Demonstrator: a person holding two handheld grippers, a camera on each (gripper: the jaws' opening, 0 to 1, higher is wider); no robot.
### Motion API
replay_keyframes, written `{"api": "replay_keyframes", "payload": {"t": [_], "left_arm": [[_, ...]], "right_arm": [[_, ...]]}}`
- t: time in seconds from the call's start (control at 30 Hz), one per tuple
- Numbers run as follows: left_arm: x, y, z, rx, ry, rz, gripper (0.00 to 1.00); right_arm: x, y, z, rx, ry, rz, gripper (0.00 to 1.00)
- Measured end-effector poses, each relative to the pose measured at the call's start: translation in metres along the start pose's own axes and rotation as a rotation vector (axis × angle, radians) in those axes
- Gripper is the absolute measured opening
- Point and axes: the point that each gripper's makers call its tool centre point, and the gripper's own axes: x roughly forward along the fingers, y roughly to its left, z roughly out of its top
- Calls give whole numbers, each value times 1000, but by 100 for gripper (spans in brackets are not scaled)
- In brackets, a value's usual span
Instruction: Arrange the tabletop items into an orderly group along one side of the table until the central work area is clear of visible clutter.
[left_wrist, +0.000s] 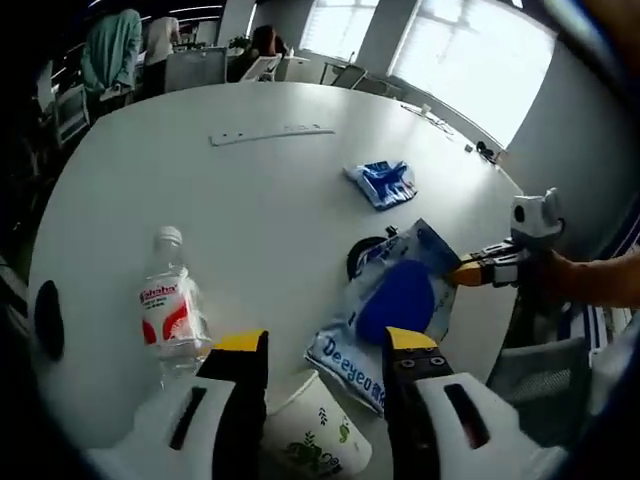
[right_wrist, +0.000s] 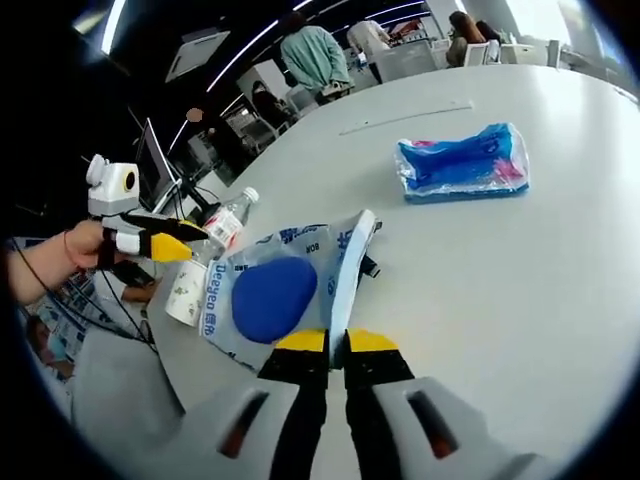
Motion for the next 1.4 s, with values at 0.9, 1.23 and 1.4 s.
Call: {"api": "replay_keyframes", "payload": {"t": [0.9,1.23,1.4], "left_arm": [[35,-6,-16,156,320,-69,32],[40,-9,-23,174,372,-91,21],[39,-7,-24,186,378,-87,15]], "right_arm": [[-1,2,-1,10,-12,6,2],[-1,2,-2,17,-15,7,2],[-2,1,-2,16,-16,7,2]]}}
